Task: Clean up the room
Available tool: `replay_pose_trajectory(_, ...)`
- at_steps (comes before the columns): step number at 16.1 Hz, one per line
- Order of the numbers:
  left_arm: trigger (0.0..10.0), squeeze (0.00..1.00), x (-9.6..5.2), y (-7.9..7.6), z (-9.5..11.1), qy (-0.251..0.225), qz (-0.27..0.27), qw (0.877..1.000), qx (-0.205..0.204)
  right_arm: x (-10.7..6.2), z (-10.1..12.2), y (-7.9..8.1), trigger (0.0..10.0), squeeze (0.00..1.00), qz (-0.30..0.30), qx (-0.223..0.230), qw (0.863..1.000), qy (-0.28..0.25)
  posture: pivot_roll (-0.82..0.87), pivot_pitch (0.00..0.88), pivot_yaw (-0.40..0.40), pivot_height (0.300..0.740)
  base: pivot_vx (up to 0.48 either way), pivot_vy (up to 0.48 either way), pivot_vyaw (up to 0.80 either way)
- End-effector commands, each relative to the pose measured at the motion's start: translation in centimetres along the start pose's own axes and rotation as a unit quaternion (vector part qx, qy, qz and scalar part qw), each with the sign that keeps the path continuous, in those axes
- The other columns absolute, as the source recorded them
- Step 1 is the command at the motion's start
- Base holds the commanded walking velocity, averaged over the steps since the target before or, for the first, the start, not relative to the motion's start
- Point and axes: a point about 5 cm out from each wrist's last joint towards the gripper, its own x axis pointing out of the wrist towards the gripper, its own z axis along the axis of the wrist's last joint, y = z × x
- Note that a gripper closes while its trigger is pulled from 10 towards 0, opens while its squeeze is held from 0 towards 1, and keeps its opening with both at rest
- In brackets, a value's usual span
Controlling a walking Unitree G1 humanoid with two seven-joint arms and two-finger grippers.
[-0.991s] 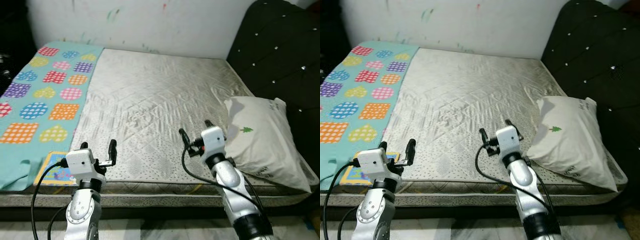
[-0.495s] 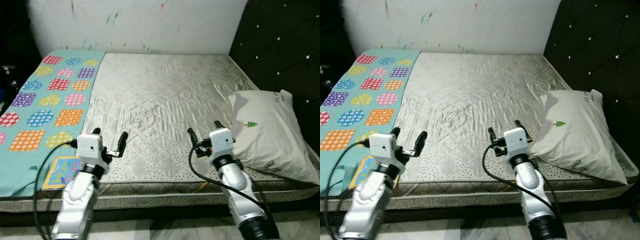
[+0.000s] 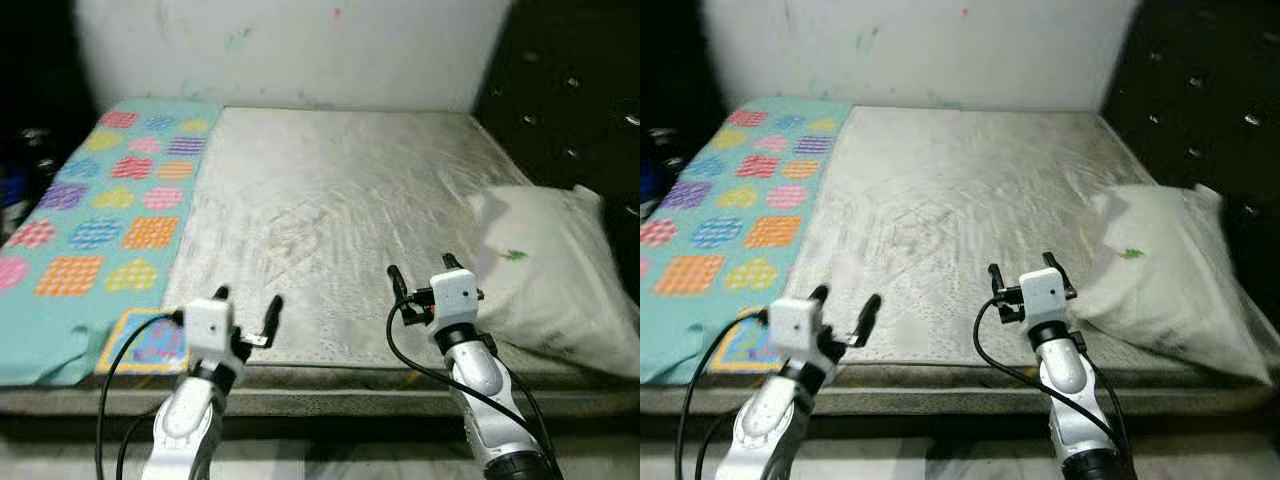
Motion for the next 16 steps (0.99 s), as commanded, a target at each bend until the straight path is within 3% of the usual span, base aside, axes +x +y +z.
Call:
replay_pose_trajectory(1, 10.0, 0.00, -0.44, 0.36, 0.13, -0.009, 0.023, 1.000, -0.001, 0.63, 0.83, 0.26, 10.0, 0.00, 0.007, 0.002, 1.000, -0.014, -0.05, 0.000, -0.029, 0.740, 0.000, 0.000, 0.00)
replay_pose_trajectory(6, 10.0, 0.00, -0.66, 0.98, 0.53, -0.014, 0.024, 1.000, 0.007, 1.05, 1.11, 0.25, 10.0, 0.00, 0.009, 0.002, 1.000, -0.016, -0.05, 0.000, -0.029, 0.740, 0.000, 0.000, 0.00)
replay_pose_trajectory(16, 10.0, 0.00, -0.48, 0.13, 0.40, -0.012, 0.006, 1.000, 0.000, 0.96, 1.02, -0.37, 10.0, 0.00, -0.003, -0.001, 1.000, -0.014, -0.05, 0.000, -0.027, 0.740, 0.341, 0.000, 0.00)
